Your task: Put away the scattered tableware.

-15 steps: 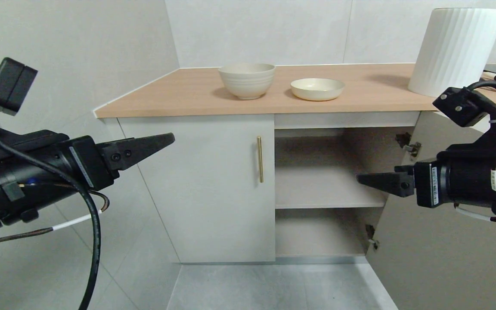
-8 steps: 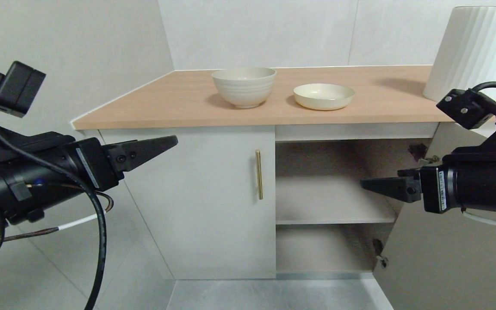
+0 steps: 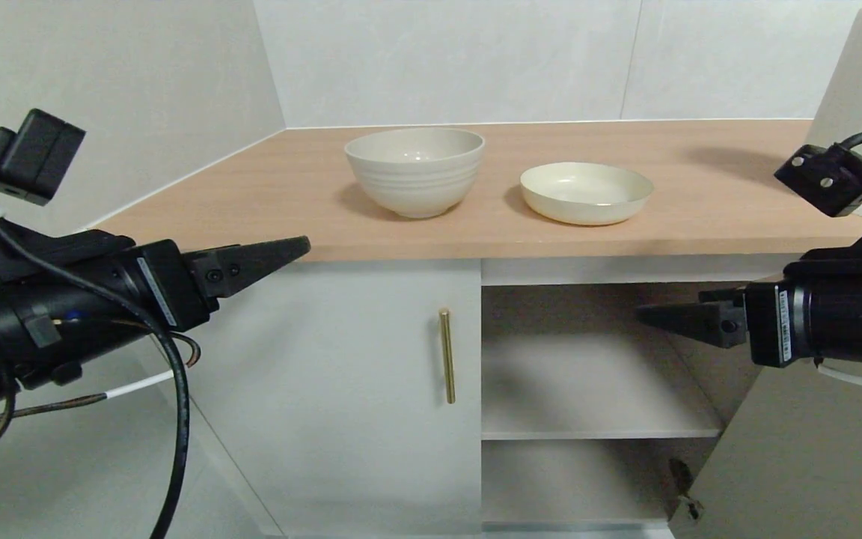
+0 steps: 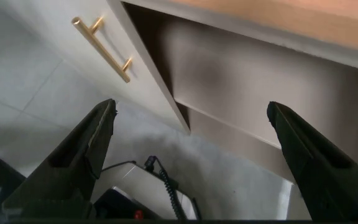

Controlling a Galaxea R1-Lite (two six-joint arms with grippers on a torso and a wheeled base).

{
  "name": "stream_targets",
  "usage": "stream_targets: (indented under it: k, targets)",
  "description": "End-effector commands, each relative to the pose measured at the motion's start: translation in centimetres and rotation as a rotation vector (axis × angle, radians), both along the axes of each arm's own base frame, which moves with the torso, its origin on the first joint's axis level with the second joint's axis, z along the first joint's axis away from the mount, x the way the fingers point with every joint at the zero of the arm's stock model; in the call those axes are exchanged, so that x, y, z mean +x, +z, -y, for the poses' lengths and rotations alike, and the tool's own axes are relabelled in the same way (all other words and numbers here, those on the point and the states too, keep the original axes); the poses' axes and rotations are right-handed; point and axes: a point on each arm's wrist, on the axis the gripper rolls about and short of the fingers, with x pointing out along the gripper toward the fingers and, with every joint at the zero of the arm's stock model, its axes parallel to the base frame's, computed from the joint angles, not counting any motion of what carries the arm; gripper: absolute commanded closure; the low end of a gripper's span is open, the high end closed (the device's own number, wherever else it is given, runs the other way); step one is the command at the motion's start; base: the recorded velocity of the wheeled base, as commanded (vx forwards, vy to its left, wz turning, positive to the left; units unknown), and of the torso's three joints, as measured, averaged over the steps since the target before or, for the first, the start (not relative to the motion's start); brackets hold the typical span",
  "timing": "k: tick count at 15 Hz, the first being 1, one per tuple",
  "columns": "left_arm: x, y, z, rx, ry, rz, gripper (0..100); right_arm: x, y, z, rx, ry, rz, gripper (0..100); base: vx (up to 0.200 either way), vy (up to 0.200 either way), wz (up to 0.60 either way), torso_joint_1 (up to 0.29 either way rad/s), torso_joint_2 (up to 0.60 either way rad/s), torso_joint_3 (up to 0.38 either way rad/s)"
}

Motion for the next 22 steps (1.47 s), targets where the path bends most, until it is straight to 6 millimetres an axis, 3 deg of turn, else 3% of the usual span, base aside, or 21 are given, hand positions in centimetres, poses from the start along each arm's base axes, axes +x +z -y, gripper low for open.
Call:
stream_targets:
  k: [1, 10, 22]
  targets:
    - [0.0, 0.0, 0.0, 0.0, 0.0, -0.001, 0, -0.7, 0.3, 0.3, 0.019, 0.024, 0.011, 0, 0.0, 0.0, 0.0, 0.0, 0.0, 0.0]
    - [-0.4, 0.3, 0.0, -0.008, -0.005, 0.013, 0, -1.3, 0.1, 0.6, 0.018, 0.05, 0.016, 0, 0.0, 0.0, 0.0, 0.0, 0.0, 0.0]
    - [0.5, -0.4, 0.3, 0.002, -0.003, -0.019, 0, -1.1, 0.0, 0.6, 0.005, 0.053, 0.016, 0, 0.0, 0.0, 0.0, 0.128, -0.4, -0.285]
